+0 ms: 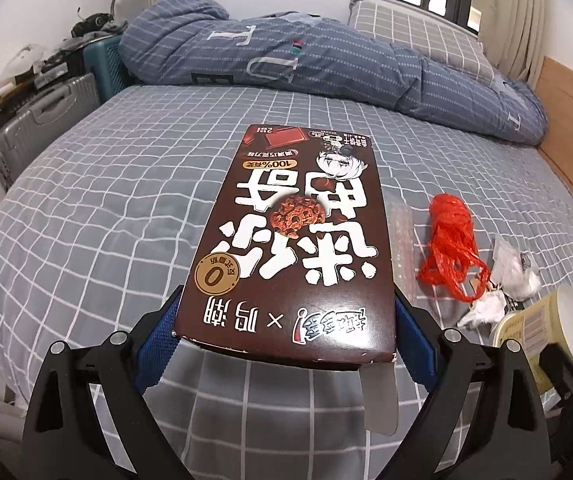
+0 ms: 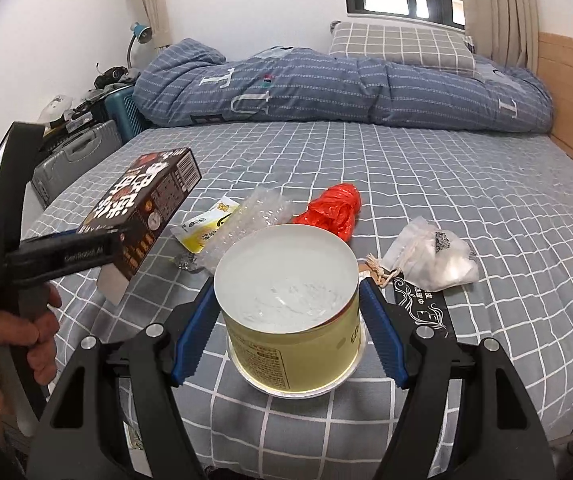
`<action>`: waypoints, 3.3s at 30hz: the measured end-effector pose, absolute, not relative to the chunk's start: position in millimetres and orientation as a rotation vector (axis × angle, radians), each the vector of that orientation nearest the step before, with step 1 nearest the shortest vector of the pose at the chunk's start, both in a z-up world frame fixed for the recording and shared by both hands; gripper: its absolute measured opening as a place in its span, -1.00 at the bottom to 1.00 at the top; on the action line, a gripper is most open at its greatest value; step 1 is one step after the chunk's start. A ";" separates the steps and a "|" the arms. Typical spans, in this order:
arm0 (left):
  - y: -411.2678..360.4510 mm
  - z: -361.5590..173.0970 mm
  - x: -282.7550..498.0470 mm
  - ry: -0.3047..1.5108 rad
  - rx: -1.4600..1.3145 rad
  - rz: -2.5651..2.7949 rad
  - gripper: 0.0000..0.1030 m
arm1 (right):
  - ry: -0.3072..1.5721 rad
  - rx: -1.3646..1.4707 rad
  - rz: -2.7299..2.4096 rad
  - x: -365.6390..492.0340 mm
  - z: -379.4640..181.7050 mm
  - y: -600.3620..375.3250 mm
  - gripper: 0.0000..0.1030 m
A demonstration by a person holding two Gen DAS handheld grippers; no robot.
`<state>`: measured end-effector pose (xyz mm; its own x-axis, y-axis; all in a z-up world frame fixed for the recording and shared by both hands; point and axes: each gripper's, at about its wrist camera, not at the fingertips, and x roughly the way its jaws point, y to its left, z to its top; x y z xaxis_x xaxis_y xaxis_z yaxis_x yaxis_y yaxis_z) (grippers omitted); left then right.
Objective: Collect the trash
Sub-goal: 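Lift the brown box and yellow cup and carry them over the trash bin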
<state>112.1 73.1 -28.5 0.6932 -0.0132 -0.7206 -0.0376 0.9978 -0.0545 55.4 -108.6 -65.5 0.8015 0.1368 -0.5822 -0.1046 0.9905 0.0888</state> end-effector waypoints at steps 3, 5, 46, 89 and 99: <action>73.2 -27.6 103.0 0.806 -0.069 0.014 0.76 | 0.622 0.048 0.123 49.6 -62.6 -107.4 0.31; 72.6 -27.0 97.7 0.805 -0.070 0.013 0.76 | 0.618 0.043 0.122 45.6 -60.3 -106.5 0.31; 37.9 -49.0 -58.1 0.848 -0.086 -0.040 0.76 | 0.602 0.022 0.108 -55.6 -62.1 -125.5 0.31; 38.0 -102.8 -165.7 1.055 -0.079 -0.044 0.76 | 0.815 0.001 0.055 -155.0 -129.5 -122.9 0.31; 31.9 -166.1 -149.6 1.183 -0.060 -0.070 0.76 | 0.950 0.005 0.091 -132.5 -194.1 -118.4 0.31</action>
<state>-149.6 31.9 -166.1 0.3765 -0.0864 -0.9224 0.0234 0.9962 -0.0837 -132.5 -118.4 -194.1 0.5785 0.0797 -0.8118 -0.0752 0.9962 0.0442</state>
